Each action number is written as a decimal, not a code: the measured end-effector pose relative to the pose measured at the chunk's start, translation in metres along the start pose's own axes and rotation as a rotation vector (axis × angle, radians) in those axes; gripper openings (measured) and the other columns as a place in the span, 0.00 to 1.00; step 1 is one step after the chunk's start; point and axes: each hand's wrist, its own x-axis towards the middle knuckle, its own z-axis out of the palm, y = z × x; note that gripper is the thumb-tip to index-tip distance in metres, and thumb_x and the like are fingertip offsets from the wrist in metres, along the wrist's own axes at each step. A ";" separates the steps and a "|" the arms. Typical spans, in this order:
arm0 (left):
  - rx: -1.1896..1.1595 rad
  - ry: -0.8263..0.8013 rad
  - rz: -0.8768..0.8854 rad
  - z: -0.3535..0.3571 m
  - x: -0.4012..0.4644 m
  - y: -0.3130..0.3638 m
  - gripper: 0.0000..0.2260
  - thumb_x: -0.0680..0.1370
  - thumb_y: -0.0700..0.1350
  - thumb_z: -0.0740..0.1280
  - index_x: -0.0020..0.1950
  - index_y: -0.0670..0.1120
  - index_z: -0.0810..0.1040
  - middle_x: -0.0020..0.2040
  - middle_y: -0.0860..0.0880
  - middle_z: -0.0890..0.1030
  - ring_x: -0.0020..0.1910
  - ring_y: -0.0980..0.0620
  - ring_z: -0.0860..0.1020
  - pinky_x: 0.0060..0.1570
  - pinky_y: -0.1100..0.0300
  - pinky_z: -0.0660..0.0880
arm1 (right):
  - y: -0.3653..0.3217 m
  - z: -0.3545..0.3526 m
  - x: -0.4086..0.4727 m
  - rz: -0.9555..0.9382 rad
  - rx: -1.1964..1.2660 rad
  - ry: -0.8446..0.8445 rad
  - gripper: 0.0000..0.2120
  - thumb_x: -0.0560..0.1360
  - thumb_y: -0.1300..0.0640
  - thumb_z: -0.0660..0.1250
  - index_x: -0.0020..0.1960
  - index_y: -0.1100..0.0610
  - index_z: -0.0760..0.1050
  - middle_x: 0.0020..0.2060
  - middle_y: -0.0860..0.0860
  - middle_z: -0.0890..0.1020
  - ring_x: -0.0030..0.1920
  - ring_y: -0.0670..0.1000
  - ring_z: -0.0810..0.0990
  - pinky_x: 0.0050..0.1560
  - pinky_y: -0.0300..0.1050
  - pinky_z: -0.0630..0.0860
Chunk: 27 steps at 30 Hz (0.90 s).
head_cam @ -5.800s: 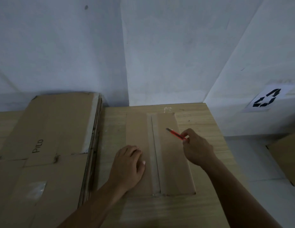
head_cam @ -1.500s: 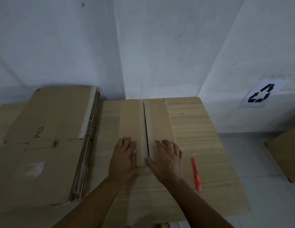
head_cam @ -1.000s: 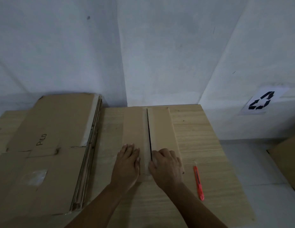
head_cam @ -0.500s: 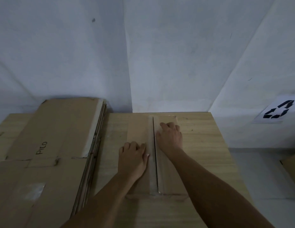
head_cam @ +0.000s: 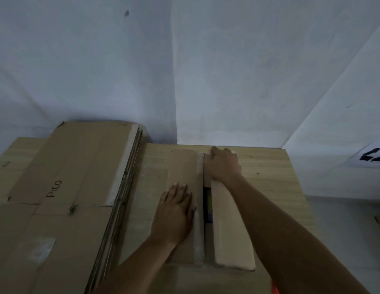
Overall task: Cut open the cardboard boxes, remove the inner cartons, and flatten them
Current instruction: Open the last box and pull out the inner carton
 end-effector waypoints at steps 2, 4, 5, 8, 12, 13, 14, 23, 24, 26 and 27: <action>0.000 -0.005 -0.002 0.000 -0.001 -0.002 0.23 0.82 0.56 0.53 0.70 0.48 0.77 0.74 0.49 0.72 0.76 0.45 0.65 0.73 0.53 0.55 | 0.007 -0.021 -0.002 -0.072 0.125 0.054 0.13 0.76 0.49 0.58 0.54 0.52 0.75 0.50 0.56 0.80 0.52 0.59 0.78 0.48 0.47 0.73; -0.003 -0.002 -0.006 -0.001 0.000 -0.002 0.24 0.82 0.57 0.53 0.69 0.47 0.78 0.73 0.48 0.73 0.75 0.45 0.66 0.72 0.53 0.52 | 0.016 -0.040 -0.004 -0.086 0.212 0.085 0.15 0.77 0.54 0.60 0.62 0.53 0.76 0.52 0.56 0.82 0.53 0.58 0.79 0.48 0.45 0.73; -0.009 0.000 -0.005 -0.001 0.000 -0.002 0.24 0.82 0.57 0.53 0.69 0.47 0.78 0.73 0.48 0.72 0.76 0.45 0.66 0.72 0.53 0.51 | 0.023 -0.047 -0.006 -0.076 0.249 0.094 0.18 0.78 0.54 0.61 0.67 0.53 0.75 0.56 0.56 0.81 0.56 0.58 0.79 0.52 0.46 0.73; -0.031 -0.006 -0.013 -0.001 -0.001 0.000 0.26 0.82 0.58 0.50 0.72 0.47 0.74 0.76 0.49 0.69 0.78 0.46 0.60 0.73 0.54 0.49 | 0.045 -0.061 -0.010 -0.055 0.250 0.210 0.25 0.80 0.48 0.62 0.75 0.52 0.68 0.67 0.57 0.76 0.63 0.57 0.76 0.61 0.48 0.72; -0.040 -0.045 -0.017 -0.008 -0.002 0.005 0.30 0.82 0.61 0.46 0.78 0.47 0.66 0.80 0.48 0.61 0.80 0.47 0.52 0.76 0.53 0.47 | 0.084 -0.085 -0.016 0.010 -0.158 0.472 0.19 0.80 0.49 0.64 0.69 0.50 0.72 0.61 0.56 0.75 0.60 0.58 0.74 0.58 0.53 0.71; -0.033 -0.051 -0.020 -0.010 -0.002 0.007 0.31 0.81 0.63 0.46 0.78 0.47 0.65 0.80 0.48 0.60 0.80 0.47 0.52 0.76 0.53 0.47 | 0.092 -0.087 -0.019 0.035 -0.339 0.457 0.17 0.79 0.51 0.64 0.68 0.50 0.73 0.59 0.55 0.76 0.60 0.58 0.73 0.57 0.54 0.69; -0.027 -0.055 -0.029 -0.014 -0.003 0.010 0.33 0.81 0.64 0.46 0.78 0.46 0.65 0.80 0.47 0.60 0.80 0.46 0.52 0.76 0.53 0.45 | 0.098 -0.084 -0.023 0.059 -0.489 0.415 0.17 0.79 0.50 0.63 0.67 0.50 0.74 0.57 0.54 0.76 0.60 0.58 0.72 0.56 0.54 0.68; -0.014 -0.245 -0.204 -0.019 -0.004 0.046 0.47 0.74 0.75 0.50 0.82 0.44 0.43 0.82 0.47 0.41 0.80 0.46 0.36 0.74 0.38 0.32 | 0.110 0.051 -0.095 0.156 -0.021 0.009 0.38 0.82 0.38 0.52 0.81 0.56 0.40 0.80 0.59 0.46 0.80 0.60 0.44 0.74 0.69 0.51; -0.022 -0.249 -0.206 -0.020 -0.004 0.047 0.47 0.75 0.72 0.54 0.82 0.44 0.42 0.82 0.47 0.41 0.80 0.46 0.36 0.74 0.36 0.33 | 0.111 0.054 -0.096 0.154 0.041 0.055 0.34 0.83 0.42 0.52 0.81 0.55 0.42 0.80 0.58 0.48 0.80 0.59 0.46 0.73 0.69 0.54; -0.145 -0.229 -0.212 -0.029 -0.002 0.046 0.44 0.76 0.66 0.60 0.82 0.46 0.45 0.82 0.48 0.44 0.80 0.46 0.39 0.75 0.34 0.39 | 0.114 0.054 -0.095 0.144 0.064 0.099 0.29 0.84 0.47 0.51 0.81 0.54 0.46 0.80 0.57 0.51 0.79 0.59 0.49 0.72 0.69 0.56; -0.271 -0.191 -0.216 -0.036 -0.001 0.046 0.42 0.76 0.63 0.63 0.82 0.47 0.47 0.82 0.49 0.47 0.81 0.47 0.42 0.76 0.35 0.42 | 0.115 0.052 -0.093 0.145 0.059 0.095 0.28 0.84 0.48 0.51 0.81 0.55 0.47 0.80 0.57 0.51 0.79 0.59 0.49 0.72 0.69 0.57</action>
